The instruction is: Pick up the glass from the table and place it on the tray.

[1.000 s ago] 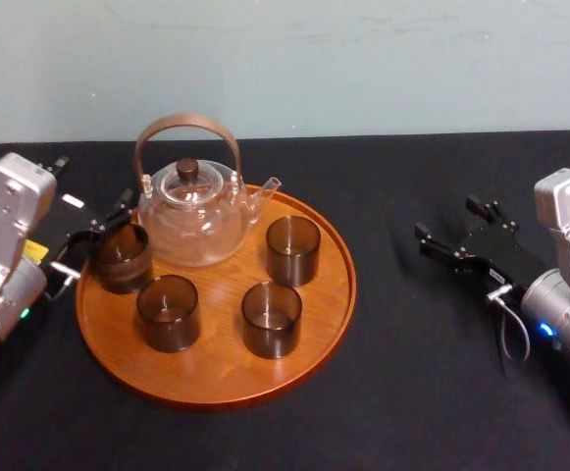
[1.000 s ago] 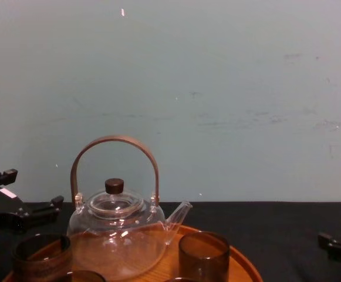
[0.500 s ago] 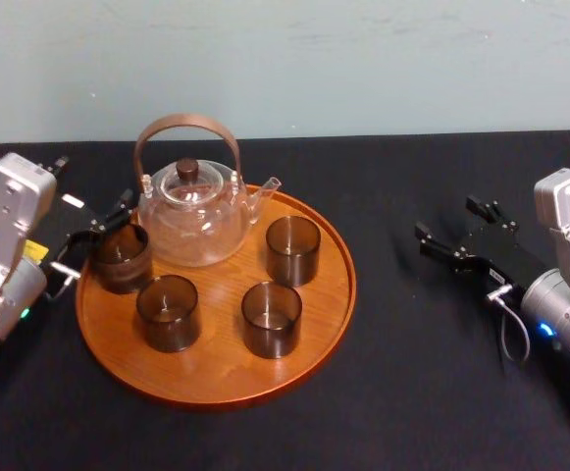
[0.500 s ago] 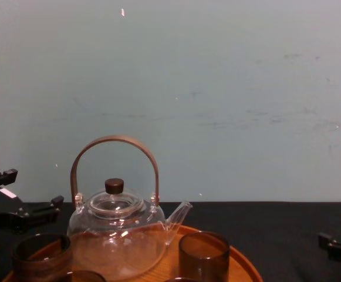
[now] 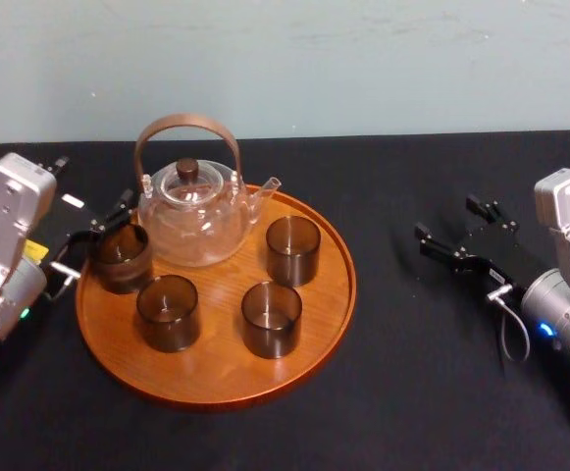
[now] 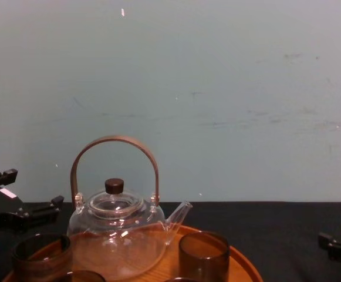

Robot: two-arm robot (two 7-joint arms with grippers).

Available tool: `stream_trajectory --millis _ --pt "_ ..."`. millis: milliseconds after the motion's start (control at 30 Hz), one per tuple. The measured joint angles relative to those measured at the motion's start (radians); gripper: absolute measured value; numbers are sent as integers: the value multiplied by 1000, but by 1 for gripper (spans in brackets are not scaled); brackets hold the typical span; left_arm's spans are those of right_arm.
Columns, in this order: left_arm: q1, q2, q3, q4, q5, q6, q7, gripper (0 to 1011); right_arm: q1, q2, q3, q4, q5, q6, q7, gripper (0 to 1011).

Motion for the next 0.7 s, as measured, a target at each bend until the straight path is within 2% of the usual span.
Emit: stream_trajectory --millis 700 --pt "0 0 0 0 0 0 0 1001 0 0 0 0 0 0 0 1002"
